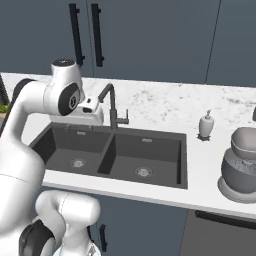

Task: Navigate to the stove.

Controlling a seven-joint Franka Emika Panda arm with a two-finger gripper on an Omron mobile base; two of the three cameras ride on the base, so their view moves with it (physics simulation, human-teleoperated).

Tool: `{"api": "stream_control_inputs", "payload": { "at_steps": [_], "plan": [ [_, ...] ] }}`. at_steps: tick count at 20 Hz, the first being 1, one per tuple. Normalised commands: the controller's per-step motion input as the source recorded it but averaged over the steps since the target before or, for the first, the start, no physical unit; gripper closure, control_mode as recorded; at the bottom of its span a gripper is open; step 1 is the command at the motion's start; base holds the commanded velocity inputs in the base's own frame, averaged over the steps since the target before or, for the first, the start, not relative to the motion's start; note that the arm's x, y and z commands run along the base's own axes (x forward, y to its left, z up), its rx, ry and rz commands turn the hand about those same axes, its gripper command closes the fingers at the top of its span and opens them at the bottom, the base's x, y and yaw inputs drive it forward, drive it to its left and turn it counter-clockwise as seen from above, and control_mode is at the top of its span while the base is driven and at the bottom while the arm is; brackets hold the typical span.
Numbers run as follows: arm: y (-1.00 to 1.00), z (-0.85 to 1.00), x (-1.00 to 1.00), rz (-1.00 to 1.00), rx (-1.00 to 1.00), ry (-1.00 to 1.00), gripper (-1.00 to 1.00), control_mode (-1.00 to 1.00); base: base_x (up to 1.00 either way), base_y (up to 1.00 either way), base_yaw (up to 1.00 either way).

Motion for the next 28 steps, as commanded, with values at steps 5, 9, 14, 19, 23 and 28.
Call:
{"api": "stream_control_inputs", "payload": {
  "at_steps": [5, 9, 14, 19, 23, 28],
  "plan": [
    [-0.04, -0.14, -0.69, 0.00, 0.00, -0.02, -1.00, -1.00, 0.00, 0.00, 0.00],
    [-0.01, -0.10, -0.30, 0.00, 0.00, 0.00, -1.00, 1.00, -0.32, -0.04, 0.00],
    [0.00, 0.00, 0.00, 0.00, 0.00, 0.00, -1.00, 1.00, -0.68, -0.35, -0.06],
    [0.00, 0.00, 0.00, 0.00, 0.00, 0.00, -1.00, 1.00, -0.55, -0.58, -0.37],
    [0.00, 0.00, 0.00, 0.00, 0.00, 0.00, -1.00, 1.00, -0.22, -0.49, -0.54],
    [0.00, 0.00, 0.00, 0.00, 0.00, 0.00, -1.00, 1.00, -0.07, -0.50, -0.59]
  ]
}}
